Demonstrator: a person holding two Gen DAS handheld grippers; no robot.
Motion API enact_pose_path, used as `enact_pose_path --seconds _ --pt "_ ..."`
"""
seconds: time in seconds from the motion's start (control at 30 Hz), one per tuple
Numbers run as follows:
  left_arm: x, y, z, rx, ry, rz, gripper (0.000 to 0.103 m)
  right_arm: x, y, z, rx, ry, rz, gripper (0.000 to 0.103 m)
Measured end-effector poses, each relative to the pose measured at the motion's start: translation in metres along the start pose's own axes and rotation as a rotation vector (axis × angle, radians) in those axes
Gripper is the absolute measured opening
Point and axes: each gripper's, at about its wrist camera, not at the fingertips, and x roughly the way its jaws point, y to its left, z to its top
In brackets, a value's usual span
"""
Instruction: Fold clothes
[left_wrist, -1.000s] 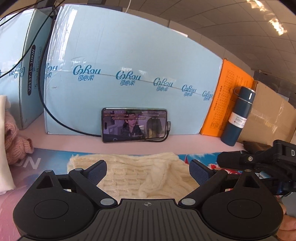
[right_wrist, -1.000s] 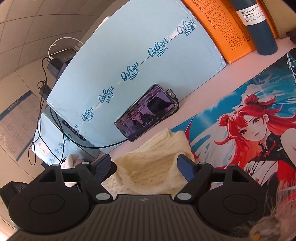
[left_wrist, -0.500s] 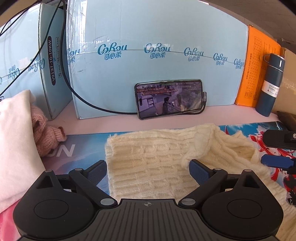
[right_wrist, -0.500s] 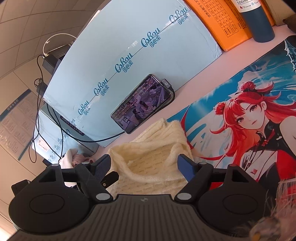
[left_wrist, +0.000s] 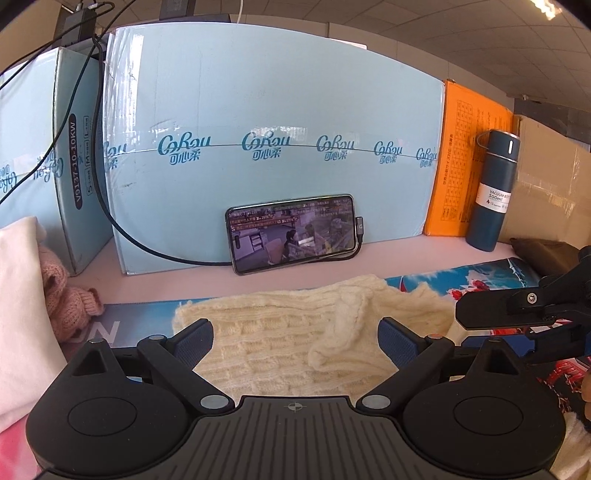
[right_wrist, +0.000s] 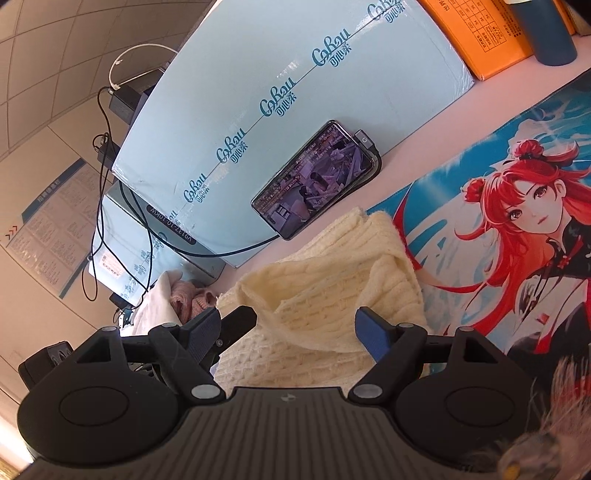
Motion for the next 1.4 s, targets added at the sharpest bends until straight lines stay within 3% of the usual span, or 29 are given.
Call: enact_pose_path --seconds 0.3,0.5,0.7,0.9,1.07,1.23,1.4 --pt "-0.054 -0.014 -0.002 0.133 -0.126 -0.085 0.099 -0.054 0.033 -0.023 -0.293 -0.141 -0.042 0.097" --pt "-0.116 -0.016 -0.033 0.189 -0.21 -0.236 0.103 -0.102 0.031 -0.057 -0.46 -0.149 -0.081 0.103" --pt "-0.162 -0.038 -0.077 0.419 -0.182 -0.207 0.103 -0.142 0.026 -0.098 -0.648 -0.136 -0.155 0.103" --pt "-0.185 -0.054 -0.1 0.444 -0.122 -0.288 0.103 -0.162 0.018 -0.124 -0.745 -0.072 -0.181 0.103" --pt "-0.19 -0.071 -0.118 0.492 -0.073 -0.335 0.103 -0.174 0.015 -0.144 -0.797 -0.009 -0.139 0.103" --pt "-0.178 -0.09 -0.128 0.591 -0.044 -0.234 0.103 -0.171 0.028 -0.159 -0.853 0.035 -0.065 0.103" --pt "-0.174 -0.092 -0.126 0.57 -0.085 -0.165 0.103 -0.156 0.041 -0.171 -0.922 0.051 -0.057 0.103"
